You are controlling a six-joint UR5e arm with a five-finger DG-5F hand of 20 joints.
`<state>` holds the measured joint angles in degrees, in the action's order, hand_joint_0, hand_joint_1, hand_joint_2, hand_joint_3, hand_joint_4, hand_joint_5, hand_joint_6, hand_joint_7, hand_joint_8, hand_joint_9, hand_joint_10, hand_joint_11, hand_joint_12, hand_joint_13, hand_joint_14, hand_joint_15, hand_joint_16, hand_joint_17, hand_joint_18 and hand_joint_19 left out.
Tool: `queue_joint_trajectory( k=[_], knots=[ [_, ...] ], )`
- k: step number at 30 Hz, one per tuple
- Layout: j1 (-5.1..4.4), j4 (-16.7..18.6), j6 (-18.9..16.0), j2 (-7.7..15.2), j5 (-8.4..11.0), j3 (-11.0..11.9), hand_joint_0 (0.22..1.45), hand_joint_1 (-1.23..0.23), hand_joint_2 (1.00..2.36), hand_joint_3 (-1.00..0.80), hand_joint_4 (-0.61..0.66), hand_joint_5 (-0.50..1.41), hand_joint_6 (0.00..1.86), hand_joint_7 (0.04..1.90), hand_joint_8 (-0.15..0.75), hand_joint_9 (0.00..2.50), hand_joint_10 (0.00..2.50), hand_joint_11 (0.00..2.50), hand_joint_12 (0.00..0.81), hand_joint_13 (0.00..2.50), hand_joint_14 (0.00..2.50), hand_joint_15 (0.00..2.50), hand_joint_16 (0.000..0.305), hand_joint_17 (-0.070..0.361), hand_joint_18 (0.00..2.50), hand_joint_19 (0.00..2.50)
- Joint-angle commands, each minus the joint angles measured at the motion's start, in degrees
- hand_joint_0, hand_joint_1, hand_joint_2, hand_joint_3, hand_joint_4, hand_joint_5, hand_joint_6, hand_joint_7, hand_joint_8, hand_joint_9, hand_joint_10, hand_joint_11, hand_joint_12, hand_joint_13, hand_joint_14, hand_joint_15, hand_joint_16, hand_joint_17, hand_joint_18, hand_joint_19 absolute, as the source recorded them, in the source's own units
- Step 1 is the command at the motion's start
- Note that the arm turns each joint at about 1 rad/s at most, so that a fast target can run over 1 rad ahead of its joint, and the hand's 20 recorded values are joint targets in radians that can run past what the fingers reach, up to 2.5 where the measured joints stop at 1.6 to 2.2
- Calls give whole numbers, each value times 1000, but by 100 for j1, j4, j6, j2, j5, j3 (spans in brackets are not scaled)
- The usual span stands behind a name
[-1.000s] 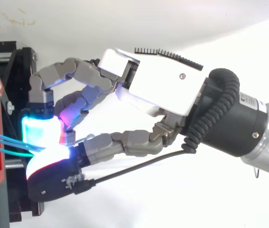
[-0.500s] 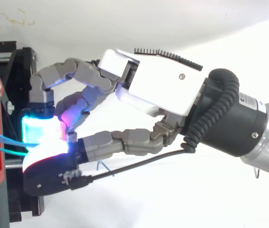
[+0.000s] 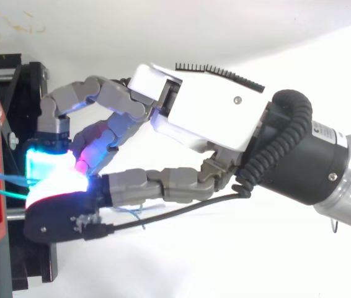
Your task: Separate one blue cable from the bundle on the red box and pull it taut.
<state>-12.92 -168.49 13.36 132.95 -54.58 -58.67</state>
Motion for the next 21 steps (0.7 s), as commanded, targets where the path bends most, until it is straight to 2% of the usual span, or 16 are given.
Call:
queue_joint_trajectory(
  k=[1, 6, 16, 21],
  knots=[
    [0, 0, 0, 3, 0, -4, 570, -567, 1010, -118, 123, -99, 826, 1082, 350, 1230, 16, 654, 433, 903, 11, 384, 53, 119, 845, 415],
    [0, 0, 0, 3, 0, -4, 582, -541, 1007, -103, 129, -93, 805, 1088, 360, 1236, 16, 663, 439, 901, 13, 386, 54, 122, 845, 408],
    [0, 9, 0, 3, 0, 5, 570, -674, 1011, -104, 148, -99, 782, 1078, 377, 1225, 17, 746, 447, 900, 12, 412, 53, 120, 838, 409],
    [0, 9, 0, -6, 0, -4, 563, -767, 1010, -92, 158, -153, 863, 1061, 389, 1180, 14, 812, 459, 899, 12, 425, 54, 122, 839, 401]
  ],
)
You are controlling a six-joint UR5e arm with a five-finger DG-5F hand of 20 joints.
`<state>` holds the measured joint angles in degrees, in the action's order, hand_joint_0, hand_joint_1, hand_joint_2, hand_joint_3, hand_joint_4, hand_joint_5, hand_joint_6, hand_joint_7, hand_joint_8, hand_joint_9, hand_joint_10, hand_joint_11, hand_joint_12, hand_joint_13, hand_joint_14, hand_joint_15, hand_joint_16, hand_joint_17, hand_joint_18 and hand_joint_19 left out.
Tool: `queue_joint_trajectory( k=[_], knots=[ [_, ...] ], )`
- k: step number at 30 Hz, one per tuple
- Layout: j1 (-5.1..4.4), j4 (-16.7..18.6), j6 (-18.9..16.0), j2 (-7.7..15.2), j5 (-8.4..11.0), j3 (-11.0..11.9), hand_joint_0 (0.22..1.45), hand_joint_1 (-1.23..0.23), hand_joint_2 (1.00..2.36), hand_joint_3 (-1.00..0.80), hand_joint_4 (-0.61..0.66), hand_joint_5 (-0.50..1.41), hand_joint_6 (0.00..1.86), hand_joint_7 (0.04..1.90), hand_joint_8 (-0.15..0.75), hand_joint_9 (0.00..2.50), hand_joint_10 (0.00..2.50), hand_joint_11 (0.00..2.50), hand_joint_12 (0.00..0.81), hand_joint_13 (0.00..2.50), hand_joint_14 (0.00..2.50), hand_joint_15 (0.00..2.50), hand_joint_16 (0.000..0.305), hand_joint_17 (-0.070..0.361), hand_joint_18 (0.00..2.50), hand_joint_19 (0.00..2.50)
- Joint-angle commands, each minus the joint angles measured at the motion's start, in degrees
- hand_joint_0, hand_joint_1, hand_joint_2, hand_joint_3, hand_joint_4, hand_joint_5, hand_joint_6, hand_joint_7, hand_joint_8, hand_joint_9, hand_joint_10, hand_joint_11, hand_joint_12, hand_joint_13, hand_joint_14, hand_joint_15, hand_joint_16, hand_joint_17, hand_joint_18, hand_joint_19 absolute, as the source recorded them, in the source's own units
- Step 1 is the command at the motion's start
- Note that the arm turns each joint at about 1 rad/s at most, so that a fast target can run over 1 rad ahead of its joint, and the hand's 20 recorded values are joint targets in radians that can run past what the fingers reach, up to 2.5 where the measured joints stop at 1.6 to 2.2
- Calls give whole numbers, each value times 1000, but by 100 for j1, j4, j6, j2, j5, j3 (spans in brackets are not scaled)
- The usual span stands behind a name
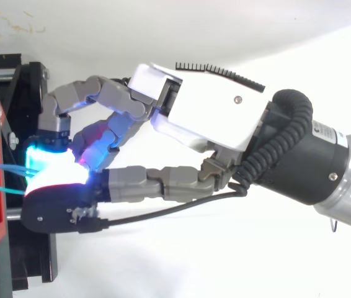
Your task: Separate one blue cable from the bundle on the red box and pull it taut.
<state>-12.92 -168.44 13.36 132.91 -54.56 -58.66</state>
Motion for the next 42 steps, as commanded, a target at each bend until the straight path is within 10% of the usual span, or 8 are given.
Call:
queue_joint_trajectory(
  k=[1, 20, 30, 42],
  knots=[
    [0, -4, 0, 7, -2, -5, 566, -773, 1010, -90, 153, -154, 865, 1060, 386, 1175, 15, 810, 457, 897, 14, 424, 54, 122, 837, 403],
    [0, -4, 0, 7, -2, 4, 610, -847, 1000, -500, 121, -181, 899, 1009, 320, 1054, 19, 865, 393, 823, 15, 430, 41, 92, 732, 426],
    [0, -4, -70, -2, -2, -5, 554, -549, 1002, -478, 135, -154, 874, 1092, 344, 1153, 20, 864, 404, 864, 15, 448, 43, 97, 747, 474],
    [0, -4, -70, 7, -2, 4, 658, -891, 1021, -160, -2, -177, 913, 1140, 324, 1054, 18, 877, 395, 845, 15, 440, 42, 94, 771, 427]
  ],
)
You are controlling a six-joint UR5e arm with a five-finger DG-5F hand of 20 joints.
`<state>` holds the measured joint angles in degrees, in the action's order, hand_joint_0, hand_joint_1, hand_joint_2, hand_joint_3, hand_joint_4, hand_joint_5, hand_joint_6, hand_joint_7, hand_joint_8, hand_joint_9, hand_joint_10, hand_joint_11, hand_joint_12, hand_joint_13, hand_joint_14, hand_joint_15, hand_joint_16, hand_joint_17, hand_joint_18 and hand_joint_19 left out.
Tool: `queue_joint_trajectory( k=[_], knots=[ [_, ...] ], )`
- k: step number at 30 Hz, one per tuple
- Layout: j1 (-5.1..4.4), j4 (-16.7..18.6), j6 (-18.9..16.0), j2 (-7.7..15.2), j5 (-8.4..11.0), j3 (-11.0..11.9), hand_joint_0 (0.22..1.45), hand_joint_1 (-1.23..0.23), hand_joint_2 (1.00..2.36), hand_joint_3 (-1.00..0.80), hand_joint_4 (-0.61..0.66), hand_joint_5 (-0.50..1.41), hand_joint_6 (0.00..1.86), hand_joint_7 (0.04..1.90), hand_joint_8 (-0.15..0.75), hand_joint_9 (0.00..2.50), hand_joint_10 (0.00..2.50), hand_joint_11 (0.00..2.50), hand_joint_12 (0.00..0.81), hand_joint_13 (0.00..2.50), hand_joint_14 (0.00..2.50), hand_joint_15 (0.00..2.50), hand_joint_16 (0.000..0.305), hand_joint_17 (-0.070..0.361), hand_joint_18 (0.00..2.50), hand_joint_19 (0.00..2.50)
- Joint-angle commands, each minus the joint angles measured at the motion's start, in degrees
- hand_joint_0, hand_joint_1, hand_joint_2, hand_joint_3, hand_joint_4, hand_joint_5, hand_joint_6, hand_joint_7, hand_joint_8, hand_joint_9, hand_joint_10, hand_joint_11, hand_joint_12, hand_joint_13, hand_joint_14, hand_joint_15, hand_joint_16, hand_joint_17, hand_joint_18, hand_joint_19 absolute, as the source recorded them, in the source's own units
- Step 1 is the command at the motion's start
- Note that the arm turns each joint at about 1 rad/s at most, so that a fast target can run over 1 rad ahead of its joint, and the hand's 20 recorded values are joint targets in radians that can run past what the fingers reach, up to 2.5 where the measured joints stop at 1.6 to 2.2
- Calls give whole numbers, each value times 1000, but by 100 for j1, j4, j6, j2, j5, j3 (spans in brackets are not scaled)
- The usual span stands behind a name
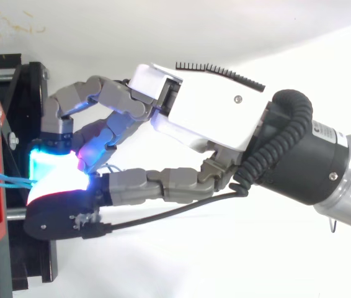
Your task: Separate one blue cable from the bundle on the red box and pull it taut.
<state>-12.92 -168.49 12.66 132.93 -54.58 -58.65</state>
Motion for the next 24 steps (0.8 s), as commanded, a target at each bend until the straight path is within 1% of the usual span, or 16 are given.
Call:
queue_joint_trajectory(
  k=[1, 3, 6, 7, 9, 12, 14, 15, 18, 20, 21, 24],
  knots=[
    [0, 0, 0, -4, 0, 2, 666, -896, 1021, -173, -16, -180, 918, 1130, 316, 1044, 19, 889, 390, 844, 15, 432, 42, 94, 774, 426],
    [0, 0, 0, -4, 0, -6, 715, -941, 1017, -250, -14, -185, 925, 1156, 319, 1038, 18, 878, 386, 845, 16, 428, 41, 92, 786, 406],
    [0, 0, 0, -4, 0, 2, 754, -945, 1012, -353, -26, -186, 929, 1120, 310, 1033, 19, 863, 382, 849, 14, 418, 39, 89, 796, 403],
    [0, 0, 0, -4, 0, -6, 757, -945, 1011, -361, -26, -186, 930, 1115, 313, 1033, 19, 865, 381, 850, 14, 419, 40, 89, 798, 392],
    [0, 0, 0, -4, 0, 2, 777, -935, 1004, -450, -17, -186, 930, 1110, 306, 1034, 19, 868, 380, 852, 16, 424, 39, 88, 800, 392],
    [0, 0, 0, -4, 0, 2, 778, -929, 1000, -500, 7, -186, 930, 1091, 305, 1038, 18, 863, 378, 857, 14, 419, 39, 87, 805, 392],
    [0, 0, -9, 5, 0, -6, 766, -927, 1000, -500, 23, -186, 929, 1085, 303, 1040, 18, 873, 380, 859, 14, 416, 39, 87, 809, 388],
    [0, -9, -9, -4, 0, -6, 748, -925, 1000, -500, 57, -184, 925, 1100, 309, 1052, 15, 872, 377, 861, 16, 423, 38, 86, 811, 390],
    [0, -9, 0, -4, 0, 2, 716, -908, 1000, -500, 81, -180, 919, 1157, 311, 1068, 18, 876, 384, 870, 14, 425, 38, 86, 809, 408],
    [0, -9, 0, 5, 9, 2, 678, -866, 1002, -470, 73, -172, 914, 1175, 316, 1091, 19, 869, 386, 877, 15, 434, 39, 87, 811, 423],
    [0, -9, 0, 5, 9, 2, 645, -819, 1004, -444, 71, -160, 901, 1170, 320, 1113, 18, 842, 387, 891, 15, 444, 39, 88, 810, 442],
    [0, -9, 0, -4, 9, -6, 611, -769, 1008, -404, 78, -147, 883, 1198, 313, 1129, 19, 792, 388, 895, 15, 447, 40, 90, 805, 460]
  ],
)
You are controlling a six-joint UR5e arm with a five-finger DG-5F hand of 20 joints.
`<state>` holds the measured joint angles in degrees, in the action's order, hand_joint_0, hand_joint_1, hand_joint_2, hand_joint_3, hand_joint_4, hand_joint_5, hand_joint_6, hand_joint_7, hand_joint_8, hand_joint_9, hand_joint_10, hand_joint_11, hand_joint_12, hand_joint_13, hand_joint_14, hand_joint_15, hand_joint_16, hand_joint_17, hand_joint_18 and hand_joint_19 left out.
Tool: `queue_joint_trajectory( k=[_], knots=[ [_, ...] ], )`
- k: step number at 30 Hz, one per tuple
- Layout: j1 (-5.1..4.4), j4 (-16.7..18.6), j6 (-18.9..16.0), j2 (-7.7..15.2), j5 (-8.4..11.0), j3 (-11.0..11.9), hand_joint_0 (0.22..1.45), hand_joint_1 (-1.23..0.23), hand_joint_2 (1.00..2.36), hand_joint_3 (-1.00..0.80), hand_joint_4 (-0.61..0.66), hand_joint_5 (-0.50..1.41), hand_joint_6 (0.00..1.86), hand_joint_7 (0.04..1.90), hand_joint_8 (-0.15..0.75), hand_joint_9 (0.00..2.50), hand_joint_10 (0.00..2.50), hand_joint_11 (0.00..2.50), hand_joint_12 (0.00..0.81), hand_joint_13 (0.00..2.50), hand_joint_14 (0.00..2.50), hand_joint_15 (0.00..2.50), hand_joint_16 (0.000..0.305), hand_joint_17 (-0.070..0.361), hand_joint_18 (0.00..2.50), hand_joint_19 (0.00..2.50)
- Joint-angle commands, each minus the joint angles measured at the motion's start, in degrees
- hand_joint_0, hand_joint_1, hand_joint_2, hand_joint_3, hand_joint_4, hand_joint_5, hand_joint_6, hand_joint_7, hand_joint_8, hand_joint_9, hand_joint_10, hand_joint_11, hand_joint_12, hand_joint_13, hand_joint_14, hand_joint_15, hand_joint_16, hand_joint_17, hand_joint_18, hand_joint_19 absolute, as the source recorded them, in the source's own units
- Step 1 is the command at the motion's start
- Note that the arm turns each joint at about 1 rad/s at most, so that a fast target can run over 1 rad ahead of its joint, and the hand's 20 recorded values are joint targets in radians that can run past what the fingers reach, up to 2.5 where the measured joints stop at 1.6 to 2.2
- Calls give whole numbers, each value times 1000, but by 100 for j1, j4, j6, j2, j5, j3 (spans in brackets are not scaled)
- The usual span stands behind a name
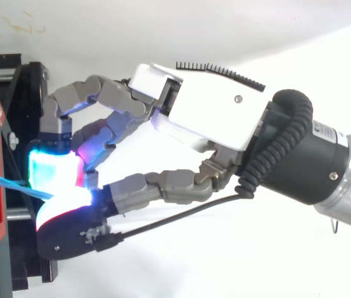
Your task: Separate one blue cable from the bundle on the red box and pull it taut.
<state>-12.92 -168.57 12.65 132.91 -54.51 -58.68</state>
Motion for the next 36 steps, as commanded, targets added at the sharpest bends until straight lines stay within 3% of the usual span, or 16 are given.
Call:
queue_joint_trajectory(
  k=[1, 12, 20, 28, 31, 36],
  knots=[
    [0, 0, 0, -2, 2, -4, 609, -766, 1008, -400, 72, -147, 882, 1197, 311, 1131, 19, 786, 388, 896, 16, 443, 40, 90, 805, 463],
    [0, 0, 0, -2, 2, -4, 570, -557, 1013, -224, 90, -103, 831, 1164, 338, 1241, 18, 701, 427, 937, 13, 429, 48, 108, 840, 450],
    [0, 0, 0, -2, 2, 5, 580, -536, 1011, -182, 116, -87, 805, 1097, 354, 1269, 15, 697, 434, 950, 13, 425, 50, 113, 856, 427],
    [0, 0, 0, -2, 2, 5, 571, -646, 1012, -126, 139, -86, 777, 1169, 371, 1256, 17, 726, 448, 956, 13, 425, 52, 116, 874, 408],
    [0, 0, 0, -2, 2, 5, 581, -558, 1006, -118, 164, -67, 764, 1189, 369, 1321, 16, 645, 448, 974, 12, 399, 54, 122, 901, 398],
    [0, 0, 0, 7, 2, 5, 586, -559, 1008, -107, 213, -52, 728, 1197, 373, 1352, 16, 651, 444, 977, 12, 396, 54, 121, 894, 394]
  ],
)
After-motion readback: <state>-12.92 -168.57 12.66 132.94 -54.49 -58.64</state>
